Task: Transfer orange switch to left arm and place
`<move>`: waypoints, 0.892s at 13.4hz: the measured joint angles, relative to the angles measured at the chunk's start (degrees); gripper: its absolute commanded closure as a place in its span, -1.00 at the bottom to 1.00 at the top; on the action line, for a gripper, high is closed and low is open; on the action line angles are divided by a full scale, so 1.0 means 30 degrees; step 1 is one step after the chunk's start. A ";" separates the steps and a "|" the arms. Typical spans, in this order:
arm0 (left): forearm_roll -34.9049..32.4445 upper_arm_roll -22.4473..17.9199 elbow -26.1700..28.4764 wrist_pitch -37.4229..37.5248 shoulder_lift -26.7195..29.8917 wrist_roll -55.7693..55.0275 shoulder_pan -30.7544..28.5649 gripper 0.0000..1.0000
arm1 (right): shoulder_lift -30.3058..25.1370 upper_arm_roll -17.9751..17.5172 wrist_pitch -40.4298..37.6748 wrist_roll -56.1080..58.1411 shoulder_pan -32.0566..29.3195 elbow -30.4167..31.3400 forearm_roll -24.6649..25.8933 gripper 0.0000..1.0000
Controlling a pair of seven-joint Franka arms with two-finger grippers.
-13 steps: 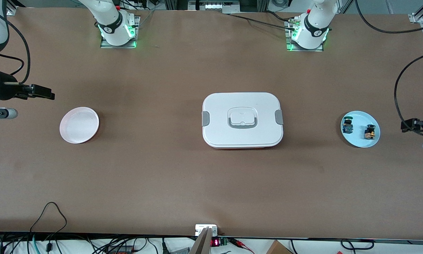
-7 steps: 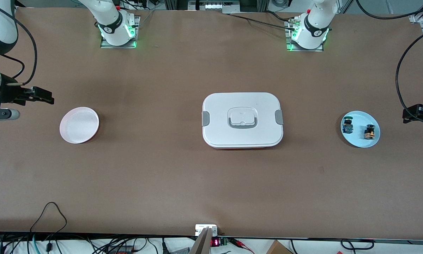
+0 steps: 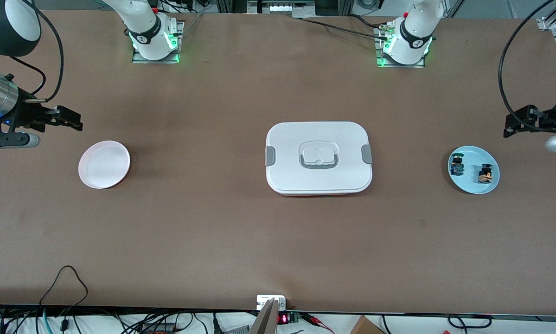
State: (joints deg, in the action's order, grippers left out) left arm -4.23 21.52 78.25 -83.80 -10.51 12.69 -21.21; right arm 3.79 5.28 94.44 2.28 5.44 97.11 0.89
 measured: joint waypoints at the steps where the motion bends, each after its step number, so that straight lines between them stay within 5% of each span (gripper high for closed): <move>1: 0.0790 -0.1757 0.0817 -0.0011 0.0713 0.0001 0.1058 -1.00 | -0.0011 -0.0005 -0.0009 -0.0031 0.0065 -0.0020 0.0000 -1.00; 3: 0.1257 -0.4218 0.2529 -0.0642 0.1922 0.0003 0.2819 -1.00 | -0.0042 -0.0008 -0.0088 -0.0449 0.0296 -0.0059 -0.0003 -1.00; 6: 0.0597 -0.6024 0.4575 -0.1973 0.3344 -0.0568 0.5285 -1.00 | -0.0042 0.0003 -0.0101 -0.0695 0.0352 -0.0110 -0.0002 -1.00; 12: -0.0669 -0.6545 0.5178 -0.2002 0.4088 -0.1927 0.6734 -1.00 | -0.0022 0.0292 -0.0152 -0.0693 0.0229 -0.1214 0.0112 -1.00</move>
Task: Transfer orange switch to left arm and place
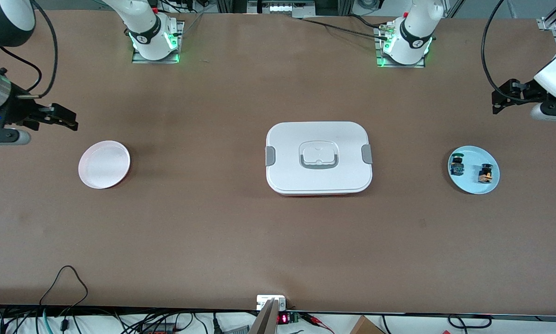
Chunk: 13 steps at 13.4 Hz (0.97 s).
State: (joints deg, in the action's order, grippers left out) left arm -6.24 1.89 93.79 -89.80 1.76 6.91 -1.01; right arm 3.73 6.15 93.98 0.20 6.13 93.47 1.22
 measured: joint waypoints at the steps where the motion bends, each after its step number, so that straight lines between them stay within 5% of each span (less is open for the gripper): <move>1: 0.0000 -0.0021 0.0017 0.0000 -0.0011 0.0000 0.0000 -1.00 | 0.0003 0.0011 -0.0028 0.0000 0.0002 -0.0083 0.0003 -1.00; 13: 0.0709 -0.0281 -0.0340 -0.0019 -0.0048 -0.0053 -0.0297 -1.00 | 0.0051 -0.0017 -0.0050 0.0022 0.0029 -0.0231 0.0008 -1.00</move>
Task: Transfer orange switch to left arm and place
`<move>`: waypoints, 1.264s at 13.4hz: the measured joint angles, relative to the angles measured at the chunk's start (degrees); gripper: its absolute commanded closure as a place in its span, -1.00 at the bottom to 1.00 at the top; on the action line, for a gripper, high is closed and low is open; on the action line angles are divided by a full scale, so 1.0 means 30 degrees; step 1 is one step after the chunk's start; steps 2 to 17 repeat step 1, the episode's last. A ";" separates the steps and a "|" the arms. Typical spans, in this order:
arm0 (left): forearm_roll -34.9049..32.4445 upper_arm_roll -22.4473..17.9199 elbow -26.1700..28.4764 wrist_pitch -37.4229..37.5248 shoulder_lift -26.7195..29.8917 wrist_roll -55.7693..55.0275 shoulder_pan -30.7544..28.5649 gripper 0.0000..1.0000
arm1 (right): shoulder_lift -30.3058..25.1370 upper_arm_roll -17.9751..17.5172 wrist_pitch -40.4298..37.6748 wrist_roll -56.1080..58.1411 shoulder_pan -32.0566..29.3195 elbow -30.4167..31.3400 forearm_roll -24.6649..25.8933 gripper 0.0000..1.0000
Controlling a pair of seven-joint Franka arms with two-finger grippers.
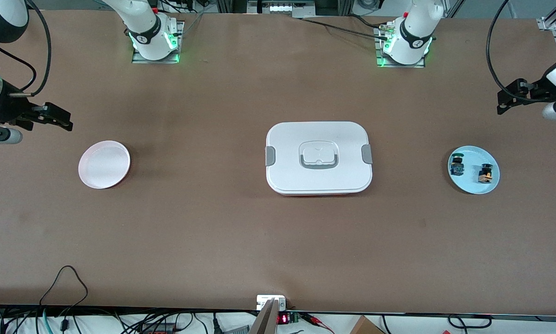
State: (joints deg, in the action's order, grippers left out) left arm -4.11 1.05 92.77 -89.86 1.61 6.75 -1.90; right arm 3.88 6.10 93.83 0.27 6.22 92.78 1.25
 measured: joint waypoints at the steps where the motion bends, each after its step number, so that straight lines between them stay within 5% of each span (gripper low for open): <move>1: 0.0008 -0.0011 -0.0005 0.0030 0.0000 -0.0001 -0.0033 -1.00 | 0.0000 -0.0009 0.0000 0.0002 0.0005 -0.0004 0.0000 -1.00; 17: 0.0008 -0.0011 -0.0005 0.0030 0.0000 -0.0001 -0.0033 -1.00 | 0.0000 -0.0009 0.0000 0.0002 0.0005 -0.0004 0.0000 -1.00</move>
